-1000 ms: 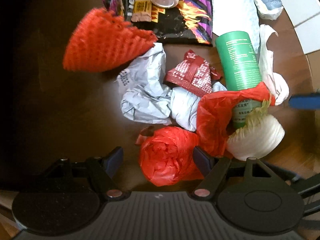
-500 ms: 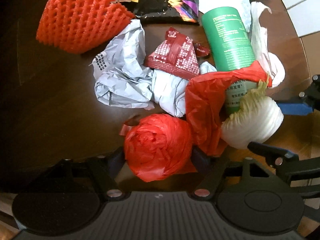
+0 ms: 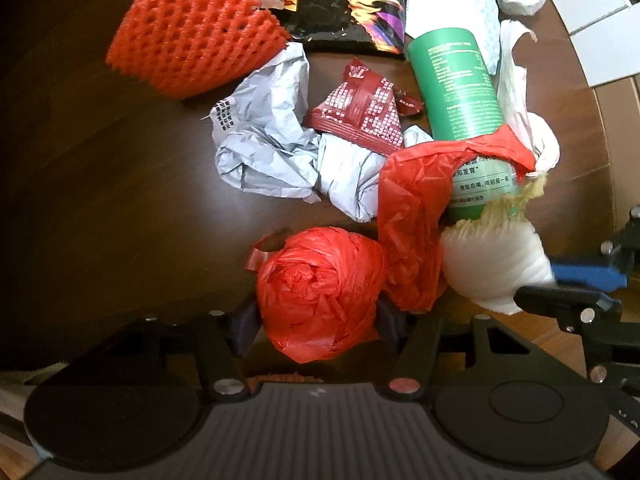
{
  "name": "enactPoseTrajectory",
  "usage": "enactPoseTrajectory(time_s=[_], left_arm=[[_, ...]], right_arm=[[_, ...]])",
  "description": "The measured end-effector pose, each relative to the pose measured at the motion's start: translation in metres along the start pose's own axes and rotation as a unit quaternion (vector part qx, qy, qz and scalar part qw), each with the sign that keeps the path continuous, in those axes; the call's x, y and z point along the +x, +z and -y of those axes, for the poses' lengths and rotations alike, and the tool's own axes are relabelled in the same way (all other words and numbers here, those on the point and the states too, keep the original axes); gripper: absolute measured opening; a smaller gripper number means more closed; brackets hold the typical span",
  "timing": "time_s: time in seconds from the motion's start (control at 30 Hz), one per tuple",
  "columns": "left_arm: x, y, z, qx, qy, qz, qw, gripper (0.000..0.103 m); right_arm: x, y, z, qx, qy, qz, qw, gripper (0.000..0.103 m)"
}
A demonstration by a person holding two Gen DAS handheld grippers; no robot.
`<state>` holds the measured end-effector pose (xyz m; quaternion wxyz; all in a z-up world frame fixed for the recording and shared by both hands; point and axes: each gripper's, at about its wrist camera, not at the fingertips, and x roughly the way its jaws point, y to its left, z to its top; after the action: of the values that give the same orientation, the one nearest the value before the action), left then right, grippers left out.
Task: Collect trash
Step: 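Grasp red plastic bags with left tool while right tool grasps cabbage leaf, then lift both held items and carry them over the wastebasket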
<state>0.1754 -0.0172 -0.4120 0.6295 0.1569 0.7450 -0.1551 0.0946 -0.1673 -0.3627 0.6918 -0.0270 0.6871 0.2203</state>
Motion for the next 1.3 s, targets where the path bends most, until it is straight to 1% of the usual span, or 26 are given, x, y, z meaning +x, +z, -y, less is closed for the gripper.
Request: enactPoseTrajectory(time_s=[0.07,0.17,0.33,0.43,0.5,0.57,0.63,0.67,0.77,0.8,0.83,0.9,0.93,0.97,1.0,1.03,1.17,1.2,1.23,1.3], left_arm=[[-0.003,-0.002,-0.002,-0.002,-0.003,0.002,1.0000,0.057],[-0.014,-0.008,-0.002,-0.007,-0.008,0.009,0.9999,0.057],[-0.034,-0.015,-0.007,-0.016,-0.005,0.019,0.9997,0.057],[-0.050,-0.017,-0.007,-0.023,0.002,0.025,0.9994,0.057],[-0.061,-0.018,-0.004,-0.019,0.009,0.028,0.9994,0.057],[-0.074,-0.019,-0.001,-0.013,0.020,0.035,0.9991,0.057],[-0.088,-0.019,-0.001,-0.019,0.021,0.046,0.9985,0.057],[-0.097,-0.018,-0.002,-0.022,0.022,0.053,0.9981,0.057],[-0.122,-0.013,-0.005,-0.037,0.026,0.070,0.9965,0.057],[-0.130,-0.011,-0.005,-0.042,0.026,0.077,0.9958,0.057],[-0.139,-0.009,-0.006,-0.047,0.027,0.086,0.9949,0.057],[-0.155,-0.006,-0.008,-0.057,0.027,0.102,0.9928,0.057],[-0.163,-0.005,-0.009,-0.062,0.028,0.110,0.9916,0.057],[-0.172,-0.002,-0.011,-0.068,0.030,0.119,0.9902,0.057],[-0.182,0.000,-0.013,-0.074,0.030,0.129,0.9885,0.057],[-0.190,0.002,-0.014,-0.077,0.032,0.138,0.9869,0.056],[-0.229,0.010,-0.021,-0.094,0.039,0.184,0.9776,0.056],[-0.240,0.013,-0.023,-0.099,0.041,0.196,0.9747,0.056],[-0.250,0.014,-0.024,-0.103,0.042,0.208,0.9718,0.056],[-0.271,0.020,-0.027,-0.112,0.043,0.227,0.9664,0.056]], right_arm=[[-0.004,-0.001,-0.003,0.005,0.005,0.007,1.000,0.007],[-0.012,-0.003,-0.011,0.003,0.006,0.016,1.000,0.006],[-0.030,-0.004,-0.017,0.019,0.010,0.034,0.999,0.006],[-0.047,-0.005,-0.019,0.030,0.011,0.054,0.998,0.006],[-0.059,-0.002,-0.021,0.038,0.015,0.068,0.997,0.005],[-0.076,0.003,-0.026,0.034,0.004,0.085,0.996,0.005],[-0.081,0.004,-0.028,0.032,-0.002,0.091,0.995,0.005],[-0.094,0.009,-0.028,0.034,-0.005,0.108,0.994,0.005],[-0.109,0.014,-0.027,0.044,0.002,0.125,0.991,0.005],[-0.123,0.018,-0.025,0.055,0.003,0.144,0.988,0.005],[-0.123,0.018,-0.025,0.055,0.003,0.144,0.988,0.005],[-0.147,0.024,-0.021,0.071,0.006,0.178,0.981,0.005],[-0.147,0.024,-0.021,0.071,0.006,0.178,0.981,0.005],[-0.162,0.028,-0.018,0.081,0.005,0.200,0.976,0.005],[-0.162,0.028,-0.018,0.081,0.005,0.200,0.976,0.005],[-0.170,0.029,-0.017,0.087,0.006,0.212,0.973,0.005],[-0.204,0.036,-0.014,0.095,-0.002,0.261,0.961,0.005],[-0.223,0.040,-0.014,0.098,-0.012,0.290,0.952,0.005],[-0.223,0.040,-0.014,0.098,-0.012,0.290,0.952,0.005],[-0.240,0.044,-0.012,0.105,-0.022,0.317,0.943,0.005]])
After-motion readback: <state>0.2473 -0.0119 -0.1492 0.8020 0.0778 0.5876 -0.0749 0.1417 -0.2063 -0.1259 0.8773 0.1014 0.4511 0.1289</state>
